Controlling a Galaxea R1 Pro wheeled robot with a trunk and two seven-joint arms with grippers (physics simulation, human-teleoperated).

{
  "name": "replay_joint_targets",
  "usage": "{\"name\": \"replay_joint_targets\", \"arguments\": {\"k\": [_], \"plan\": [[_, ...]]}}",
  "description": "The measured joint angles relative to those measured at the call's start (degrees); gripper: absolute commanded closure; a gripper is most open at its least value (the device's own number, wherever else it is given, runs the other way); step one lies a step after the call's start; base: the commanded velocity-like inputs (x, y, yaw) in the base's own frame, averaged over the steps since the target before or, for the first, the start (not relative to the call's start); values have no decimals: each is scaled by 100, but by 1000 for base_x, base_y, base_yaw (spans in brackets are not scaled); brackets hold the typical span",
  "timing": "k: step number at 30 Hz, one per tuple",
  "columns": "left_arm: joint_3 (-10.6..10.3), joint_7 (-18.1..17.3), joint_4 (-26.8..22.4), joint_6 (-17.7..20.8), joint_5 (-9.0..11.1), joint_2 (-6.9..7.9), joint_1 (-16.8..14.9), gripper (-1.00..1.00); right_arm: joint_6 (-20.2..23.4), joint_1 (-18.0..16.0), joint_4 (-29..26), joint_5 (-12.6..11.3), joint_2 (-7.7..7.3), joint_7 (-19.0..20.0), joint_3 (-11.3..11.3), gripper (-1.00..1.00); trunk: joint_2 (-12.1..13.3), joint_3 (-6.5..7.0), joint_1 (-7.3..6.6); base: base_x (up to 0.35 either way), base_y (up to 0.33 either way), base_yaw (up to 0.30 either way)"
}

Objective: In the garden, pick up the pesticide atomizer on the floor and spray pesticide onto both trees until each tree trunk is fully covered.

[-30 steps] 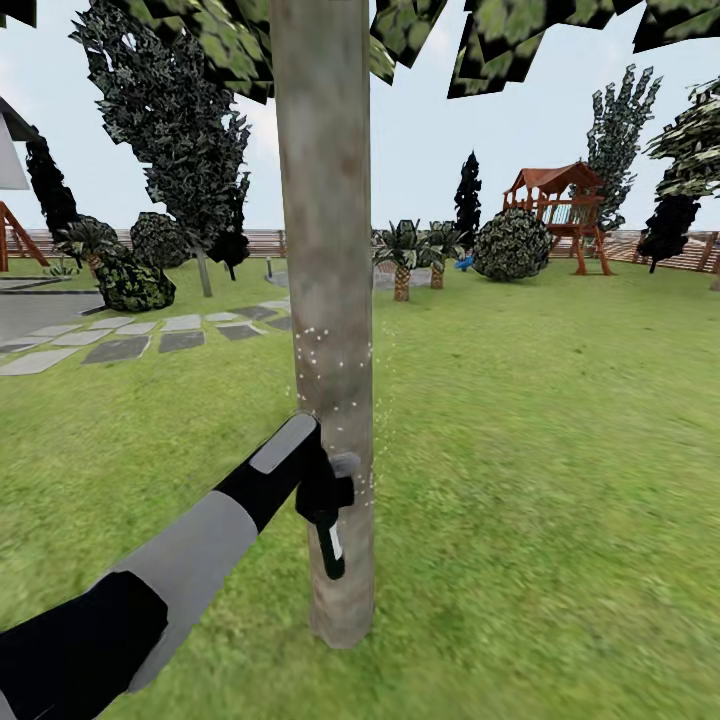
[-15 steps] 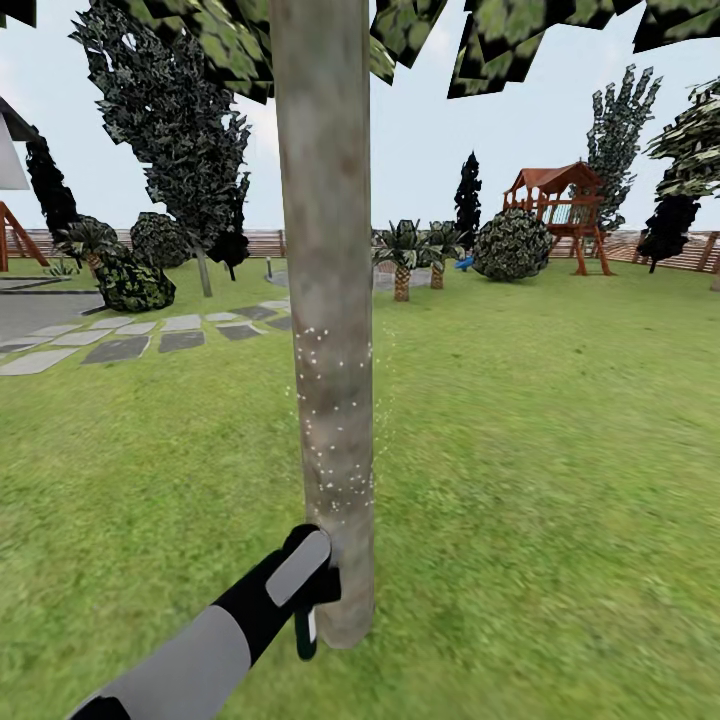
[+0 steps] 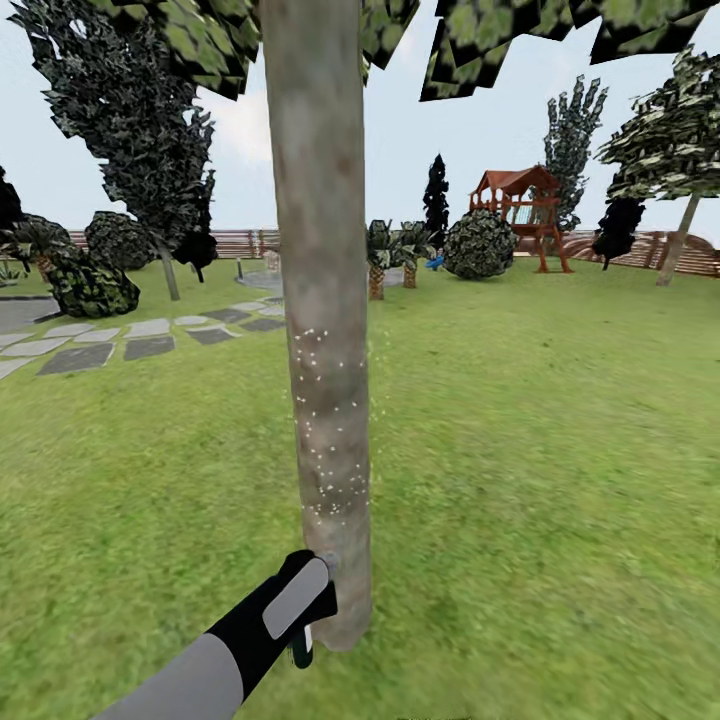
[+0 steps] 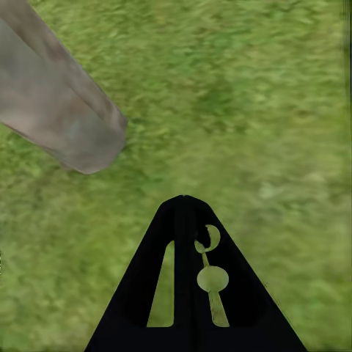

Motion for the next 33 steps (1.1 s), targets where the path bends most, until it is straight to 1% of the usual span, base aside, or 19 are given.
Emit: {"name": "replay_joint_targets", "arguments": {"k": [2,4,7,9,12,15,22,33], "plan": [[-54,-117,3,5,-6,0,9,100,0,0,0,0,0,1,-2,100,0,0,0,0,334,-219],[-94,-161,-17,5,-12,1,12,100,0,-1,1,0,0,1,-2,100,0,0,0,0,334,-100],[-324,-186,-40,2,-10,1,14,100,0,-1,1,0,-6,1,-2,100,0,0,0,0,334,-33],[-406,-192,-43,3,-12,1,14,100,5,-1,2,0,-30,4,-11,100,0,0,0,0,334,-9],[-436,-199,-40,6,-11,2,14,100,13,-1,1,-7,-88,9,-53,100,0,0,0,0,334,-121],[-445,-206,-44,10,-13,2,14,100,17,0,0,-10,-109,10,-69,100,0,0,0,0,334,-243],[-447,-378,-37,13,-14,2,14,100,17,0,0,-10,-114,10,-73,100,0,0,0,0,334,-280],[-463,-391,-38,5,-16,1,14,100,17,0,0,-9,-99,10,-73,100,0,0,0,0,334,-285]]}}
